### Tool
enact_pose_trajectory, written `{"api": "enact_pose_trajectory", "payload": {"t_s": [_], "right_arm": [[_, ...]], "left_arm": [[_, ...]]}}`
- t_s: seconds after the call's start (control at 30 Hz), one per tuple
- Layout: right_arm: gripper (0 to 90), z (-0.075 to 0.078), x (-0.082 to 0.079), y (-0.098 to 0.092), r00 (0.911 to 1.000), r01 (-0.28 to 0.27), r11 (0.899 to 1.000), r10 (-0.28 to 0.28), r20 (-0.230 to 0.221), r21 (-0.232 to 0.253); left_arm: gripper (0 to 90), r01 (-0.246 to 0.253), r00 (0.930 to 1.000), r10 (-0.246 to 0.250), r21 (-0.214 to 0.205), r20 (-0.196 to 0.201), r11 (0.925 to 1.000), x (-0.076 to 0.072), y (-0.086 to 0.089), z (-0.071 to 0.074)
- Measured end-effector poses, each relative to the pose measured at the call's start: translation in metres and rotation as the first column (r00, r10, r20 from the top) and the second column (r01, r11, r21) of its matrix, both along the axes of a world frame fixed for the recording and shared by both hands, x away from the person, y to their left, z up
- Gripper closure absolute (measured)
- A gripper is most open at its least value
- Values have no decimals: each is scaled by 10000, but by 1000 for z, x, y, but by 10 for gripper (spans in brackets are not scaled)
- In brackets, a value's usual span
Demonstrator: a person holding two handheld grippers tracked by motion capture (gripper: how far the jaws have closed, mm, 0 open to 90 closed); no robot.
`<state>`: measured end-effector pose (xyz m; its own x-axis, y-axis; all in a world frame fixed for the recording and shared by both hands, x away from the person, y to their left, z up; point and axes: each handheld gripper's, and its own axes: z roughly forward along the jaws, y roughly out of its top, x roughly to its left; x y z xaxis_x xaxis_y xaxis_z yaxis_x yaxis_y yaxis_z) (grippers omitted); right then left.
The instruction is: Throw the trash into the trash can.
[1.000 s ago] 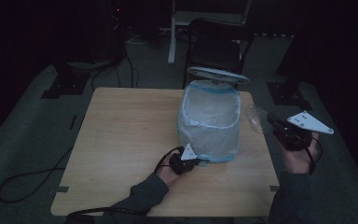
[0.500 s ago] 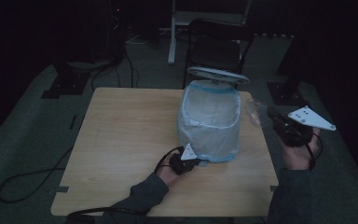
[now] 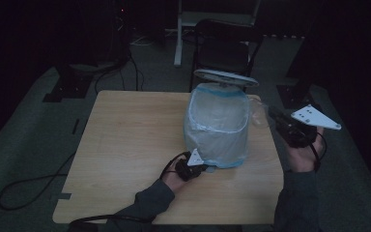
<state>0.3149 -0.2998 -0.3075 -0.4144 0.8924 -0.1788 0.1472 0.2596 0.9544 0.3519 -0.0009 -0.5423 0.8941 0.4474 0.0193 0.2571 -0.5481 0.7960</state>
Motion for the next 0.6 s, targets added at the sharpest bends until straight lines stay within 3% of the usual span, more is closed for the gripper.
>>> {"api": "enact_pose_trajectory", "payload": {"t_s": [0.6], "right_arm": [[870, 1, 17, 29, 9960, -862, 9963, 862, -231, 42]], "left_arm": [[900, 4, 10000, -4, 16, 2, 10000, 0, 0, 0]]}}
